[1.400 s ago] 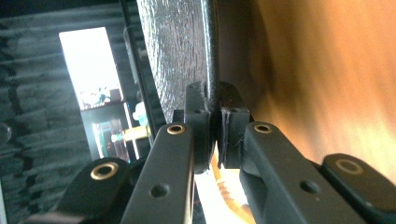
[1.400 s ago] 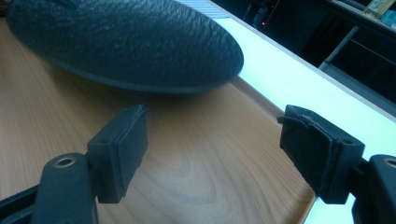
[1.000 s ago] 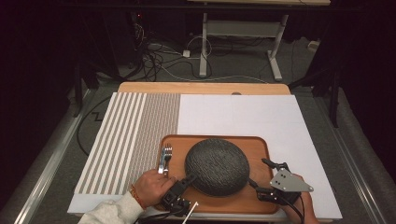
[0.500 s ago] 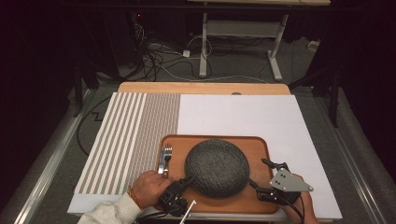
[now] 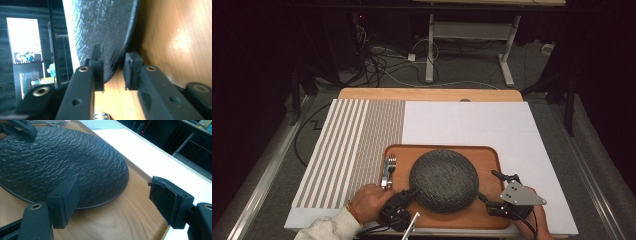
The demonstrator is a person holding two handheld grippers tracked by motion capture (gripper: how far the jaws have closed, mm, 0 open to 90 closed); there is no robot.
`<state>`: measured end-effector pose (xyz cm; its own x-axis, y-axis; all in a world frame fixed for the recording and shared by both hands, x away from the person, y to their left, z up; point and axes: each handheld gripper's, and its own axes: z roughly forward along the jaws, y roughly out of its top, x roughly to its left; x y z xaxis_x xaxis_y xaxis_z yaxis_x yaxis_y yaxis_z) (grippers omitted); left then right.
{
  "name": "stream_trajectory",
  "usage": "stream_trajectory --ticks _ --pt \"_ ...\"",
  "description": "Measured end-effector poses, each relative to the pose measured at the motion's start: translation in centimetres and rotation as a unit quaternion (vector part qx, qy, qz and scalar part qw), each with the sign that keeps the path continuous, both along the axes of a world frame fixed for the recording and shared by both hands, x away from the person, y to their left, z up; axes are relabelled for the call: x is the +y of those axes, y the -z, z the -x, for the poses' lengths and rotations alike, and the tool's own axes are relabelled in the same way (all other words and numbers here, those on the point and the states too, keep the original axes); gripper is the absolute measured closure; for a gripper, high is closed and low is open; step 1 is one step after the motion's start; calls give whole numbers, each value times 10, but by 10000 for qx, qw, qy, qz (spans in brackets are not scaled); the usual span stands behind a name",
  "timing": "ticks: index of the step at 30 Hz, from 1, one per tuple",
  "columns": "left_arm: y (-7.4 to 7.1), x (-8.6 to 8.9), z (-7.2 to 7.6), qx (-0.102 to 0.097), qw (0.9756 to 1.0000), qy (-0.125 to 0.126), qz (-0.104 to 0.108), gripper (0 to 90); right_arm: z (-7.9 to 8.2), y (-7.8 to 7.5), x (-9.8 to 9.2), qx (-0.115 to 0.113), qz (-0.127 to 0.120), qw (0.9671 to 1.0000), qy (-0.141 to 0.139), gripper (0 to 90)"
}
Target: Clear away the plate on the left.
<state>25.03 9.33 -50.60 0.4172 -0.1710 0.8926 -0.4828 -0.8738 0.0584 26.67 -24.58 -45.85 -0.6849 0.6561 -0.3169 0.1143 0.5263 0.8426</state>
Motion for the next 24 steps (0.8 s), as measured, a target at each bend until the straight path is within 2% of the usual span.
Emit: stream_trajectory --ticks 1,2,5,7,12,15,22,23,24 --pt "-1 0 0 71 10000 -19 -19 700 0 0 0 1 8 10000 -7 247" --pt "-1 1 -1 114 9999 -27 78 688 0 0 0 3 8 10000 -8 248" --pt "-3 2 -1 267 9994 -82 183 661 0 0 1 1 6 10000 -16 248" --pt "-8 3 -2 465 9983 -154 310 616 0 0 1 7 6 10000 -21 248" --pt "-16 9 -5 915 9936 -218 626 514 0 0 1 16 8 10000 -32 248" --pt "-21 12 -7 1182 9896 -259 775 464 0 1 1 17 15 10000 -41 248" --pt "-28 22 -9 1535 9827 -292 994 390 0 0 1 19 18 10000 -45 248" --pt "-29 23 -9 1552 9819 -296 1047 389 0 0 1 17 20 10000 -44 248" --pt "-31 25 -10 1583 9800 -312 1167 390 0 0 1 16 19 10000 -44 248"
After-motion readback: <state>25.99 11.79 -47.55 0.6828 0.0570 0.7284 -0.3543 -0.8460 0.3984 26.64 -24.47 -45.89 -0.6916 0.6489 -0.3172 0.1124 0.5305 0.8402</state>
